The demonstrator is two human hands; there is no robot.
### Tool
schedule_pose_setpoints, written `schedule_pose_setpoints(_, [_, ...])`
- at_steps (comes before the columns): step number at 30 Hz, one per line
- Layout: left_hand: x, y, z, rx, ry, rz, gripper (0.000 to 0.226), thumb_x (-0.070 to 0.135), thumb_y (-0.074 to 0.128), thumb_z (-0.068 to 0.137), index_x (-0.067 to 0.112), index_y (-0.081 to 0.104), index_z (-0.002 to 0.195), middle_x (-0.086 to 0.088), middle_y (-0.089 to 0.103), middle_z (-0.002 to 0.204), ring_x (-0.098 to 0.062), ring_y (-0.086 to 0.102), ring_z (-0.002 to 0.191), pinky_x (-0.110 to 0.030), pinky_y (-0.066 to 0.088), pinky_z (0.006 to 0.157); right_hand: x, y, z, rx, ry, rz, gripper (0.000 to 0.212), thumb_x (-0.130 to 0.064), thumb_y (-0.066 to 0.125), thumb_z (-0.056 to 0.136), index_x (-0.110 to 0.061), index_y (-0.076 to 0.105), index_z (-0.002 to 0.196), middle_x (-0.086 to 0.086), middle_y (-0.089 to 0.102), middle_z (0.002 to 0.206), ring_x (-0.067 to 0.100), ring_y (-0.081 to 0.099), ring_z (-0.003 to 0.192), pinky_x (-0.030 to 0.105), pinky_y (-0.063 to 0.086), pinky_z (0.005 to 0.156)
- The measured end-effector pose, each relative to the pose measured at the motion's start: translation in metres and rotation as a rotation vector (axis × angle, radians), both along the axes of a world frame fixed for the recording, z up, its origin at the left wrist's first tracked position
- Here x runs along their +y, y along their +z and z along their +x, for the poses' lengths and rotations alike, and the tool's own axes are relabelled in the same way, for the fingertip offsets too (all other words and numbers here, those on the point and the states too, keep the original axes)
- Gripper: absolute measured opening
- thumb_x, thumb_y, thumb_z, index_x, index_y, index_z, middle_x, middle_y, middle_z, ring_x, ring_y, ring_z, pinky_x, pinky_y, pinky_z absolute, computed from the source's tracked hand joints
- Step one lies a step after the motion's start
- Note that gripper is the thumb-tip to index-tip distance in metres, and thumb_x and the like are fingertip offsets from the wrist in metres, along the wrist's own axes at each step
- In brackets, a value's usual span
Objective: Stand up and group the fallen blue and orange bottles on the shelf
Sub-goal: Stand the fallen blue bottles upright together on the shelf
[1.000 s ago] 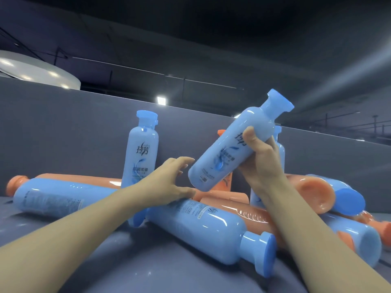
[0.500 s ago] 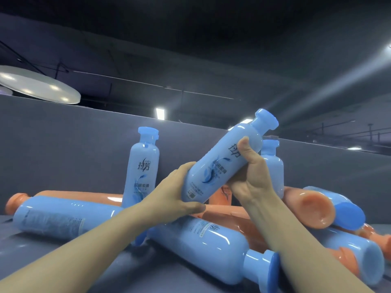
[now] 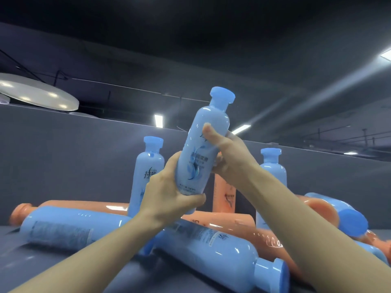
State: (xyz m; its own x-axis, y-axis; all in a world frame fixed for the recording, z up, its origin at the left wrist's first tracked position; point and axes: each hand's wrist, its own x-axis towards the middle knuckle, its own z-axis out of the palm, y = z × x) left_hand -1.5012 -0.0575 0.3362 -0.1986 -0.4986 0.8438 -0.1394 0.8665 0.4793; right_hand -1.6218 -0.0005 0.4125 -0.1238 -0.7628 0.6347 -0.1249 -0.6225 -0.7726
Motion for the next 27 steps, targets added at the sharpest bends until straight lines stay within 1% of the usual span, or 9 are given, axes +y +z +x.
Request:
schedule_pose_setpoints(3, [0.0,0.002,0.0,0.047,0.03,0.037,0.072,0.034,0.069,0.048,0.045,0.046,0.116,0.013,0.067,0.077,-0.009,0.065,0.073,-0.036,0.056,0.07,-0.002,-0.006,0.009,0.177,-0.149,0.076,0.037,-0.024,0.072,0.082,-0.009,0.062,0.114,0.008,0.071,0.102,0.024,0.07,0.086,0.041,0.059,0.068])
schedule_pose_setpoints(5, [0.0,0.003,-0.001,0.071,0.04,0.064,0.065,0.035,0.068,0.048,0.041,0.049,0.11,0.011,0.067,0.075,-0.013,0.066,0.074,-0.038,0.056,0.07,-0.01,-0.014,0.016,0.222,-0.256,0.094,0.043,-0.026,0.079,0.073,-0.012,0.064,0.111,0.006,0.073,0.102,0.023,0.071,0.089,0.046,0.059,0.076])
schedule_pose_setpoints(8, [0.0,0.003,-0.003,0.107,0.033,0.115,0.057,0.037,0.07,0.047,0.033,0.051,0.1,0.008,0.068,0.074,-0.014,0.067,0.074,-0.04,0.056,0.072,-0.02,-0.017,0.023,0.226,-0.35,0.087,0.056,-0.03,0.084,0.062,-0.013,0.062,0.11,0.003,0.071,0.103,0.02,0.07,0.091,0.043,0.059,0.079])
schedule_pose_setpoints(14, [-0.005,0.006,-0.002,0.104,0.023,0.132,0.059,0.035,0.07,0.052,0.035,0.049,0.107,0.011,0.066,0.084,-0.008,0.065,0.081,-0.029,0.054,0.072,-0.03,-0.008,0.022,0.205,-0.357,0.038,0.042,-0.02,0.082,0.063,-0.014,0.065,0.1,0.002,0.072,0.098,0.021,0.07,0.09,0.043,0.06,0.076])
schedule_pose_setpoints(17, [-0.014,0.003,-0.004,0.046,0.043,0.103,0.05,0.029,0.071,0.063,0.028,0.051,0.108,0.006,0.064,0.093,-0.015,0.061,0.092,-0.034,0.052,0.078,-0.041,-0.007,0.016,0.234,-0.377,0.019,0.034,-0.019,0.082,0.065,-0.016,0.064,0.094,0.001,0.071,0.096,0.02,0.07,0.09,0.038,0.059,0.076])
schedule_pose_setpoints(19, [-0.021,0.001,-0.005,-0.006,0.067,0.075,0.048,0.022,0.07,0.07,0.028,0.052,0.114,0.003,0.061,0.104,-0.015,0.057,0.102,-0.032,0.049,0.085,-0.051,-0.01,0.011,0.265,-0.404,0.015,0.037,-0.02,0.083,0.062,-0.016,0.063,0.094,0.001,0.071,0.097,0.021,0.07,0.09,0.04,0.059,0.079])
schedule_pose_setpoints(21, [-0.025,-0.001,-0.005,-0.053,0.08,0.061,0.046,0.02,0.067,0.075,0.032,0.051,0.116,0.004,0.055,0.11,-0.013,0.055,0.106,-0.027,0.046,0.087,-0.061,-0.013,0.005,0.273,-0.422,0.015,0.042,-0.018,0.084,0.06,-0.013,0.062,0.095,0.003,0.07,0.098,0.022,0.069,0.091,0.042,0.058,0.08])
schedule_pose_setpoints(24, [-0.029,-0.003,-0.006,-0.152,0.126,0.037,0.052,0.024,0.062,0.082,0.031,0.045,0.13,0.004,0.047,0.119,-0.012,0.052,0.109,-0.024,0.041,0.088,-0.073,-0.019,-0.003,0.212,-0.382,0.034,0.034,-0.011,0.083,0.062,-0.014,0.062,0.089,0.003,0.07,0.094,0.024,0.069,0.089,0.036,0.057,0.071])
schedule_pose_setpoints(27, [-0.034,-0.006,-0.009,-0.25,0.174,0.048,0.059,0.019,0.054,0.085,0.026,0.033,0.14,0.0,0.041,0.128,-0.015,0.047,0.11,-0.022,0.036,0.086,-0.08,-0.022,-0.006,0.138,-0.308,0.071,0.029,-0.004,0.08,0.067,-0.012,0.062,0.088,0.004,0.068,0.09,0.024,0.067,0.082,0.025,0.048,0.056])
